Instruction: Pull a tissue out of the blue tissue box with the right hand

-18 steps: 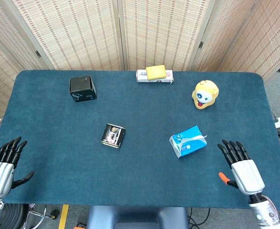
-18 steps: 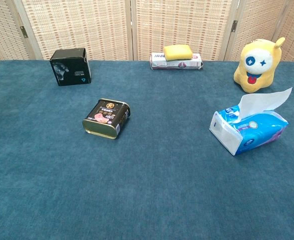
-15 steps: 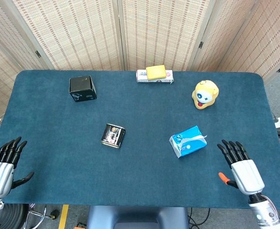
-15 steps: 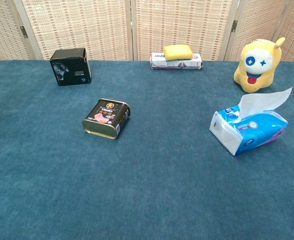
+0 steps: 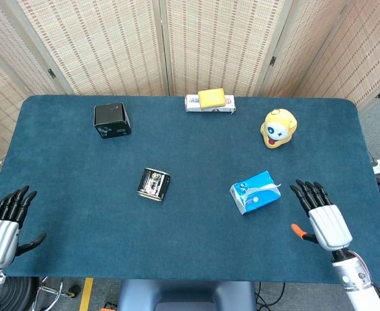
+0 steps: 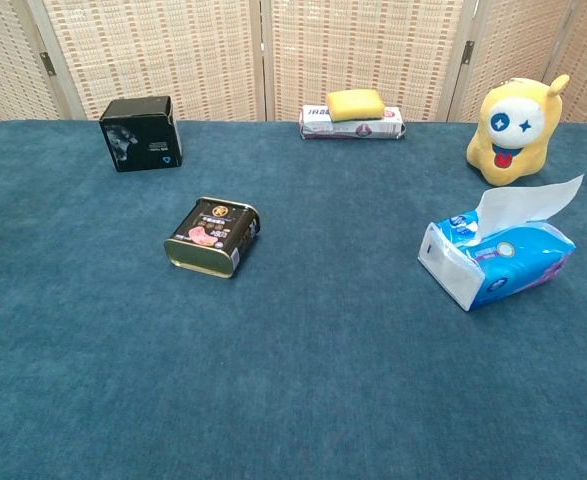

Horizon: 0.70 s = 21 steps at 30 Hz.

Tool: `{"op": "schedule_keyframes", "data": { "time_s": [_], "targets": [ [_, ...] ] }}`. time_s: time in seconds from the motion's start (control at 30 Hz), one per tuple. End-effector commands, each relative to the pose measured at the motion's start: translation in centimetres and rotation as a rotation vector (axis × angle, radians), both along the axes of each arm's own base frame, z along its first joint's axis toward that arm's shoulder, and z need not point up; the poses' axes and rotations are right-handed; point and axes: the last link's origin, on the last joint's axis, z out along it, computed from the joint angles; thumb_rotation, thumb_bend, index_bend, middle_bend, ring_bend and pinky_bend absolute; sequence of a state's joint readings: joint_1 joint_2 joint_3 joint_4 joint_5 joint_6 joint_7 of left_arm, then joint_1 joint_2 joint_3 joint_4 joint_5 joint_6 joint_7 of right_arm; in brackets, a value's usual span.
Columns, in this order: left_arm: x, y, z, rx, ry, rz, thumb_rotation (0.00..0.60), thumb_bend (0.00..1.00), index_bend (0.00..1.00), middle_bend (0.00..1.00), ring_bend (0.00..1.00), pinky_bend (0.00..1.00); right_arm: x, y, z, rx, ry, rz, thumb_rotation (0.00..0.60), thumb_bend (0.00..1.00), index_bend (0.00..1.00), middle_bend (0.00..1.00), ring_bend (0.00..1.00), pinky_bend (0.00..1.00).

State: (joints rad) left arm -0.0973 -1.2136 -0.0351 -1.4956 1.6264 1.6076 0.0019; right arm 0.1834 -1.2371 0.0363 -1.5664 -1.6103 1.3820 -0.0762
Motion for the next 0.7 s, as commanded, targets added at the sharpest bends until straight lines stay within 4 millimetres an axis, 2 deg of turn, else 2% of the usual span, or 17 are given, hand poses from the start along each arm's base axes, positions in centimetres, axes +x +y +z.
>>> {"op": "schedule_keyframes", "data": {
  "time_s": [0.03,0.27,0.57,0.7],
  "targets": [
    [0.0,0.0,0.1,0.001,-0.003,0.0,0.6,0.22,0.0,0.0,0.0,0.13,0.9,-2.5,-0.9,0.008,0.008,0.001,0.6,0.17,0.0,0.05,0.0,0.0],
    [-0.2,0.1,0.3,0.002,-0.01,0.006,0.6,0.22,0.0,0.0,0.0,0.13,3.2,-6.0,-3.1,0.052,0.005,-0.001,0.6,0.17,0.12,0.15,0.0,0.0],
    [-0.2,0.1,0.4,0.0,-0.015,0.005,0.6,0.22,0.0,0.0,0.0,0.13,4.8,-8.8,-5.9,0.064,0.011,-0.024,0.6,0.18,0.3,0.25,0.0,0.0],
    [-0.2,0.1,0.4,0.002,-0.019,0.005,0.6,0.22,0.0,0.0,0.0,0.13,5.0,-9.4,-6.9,0.049,0.018,-0.027,0.6,0.26,0.49,0.39,0.03,0.0]
  ]
}}
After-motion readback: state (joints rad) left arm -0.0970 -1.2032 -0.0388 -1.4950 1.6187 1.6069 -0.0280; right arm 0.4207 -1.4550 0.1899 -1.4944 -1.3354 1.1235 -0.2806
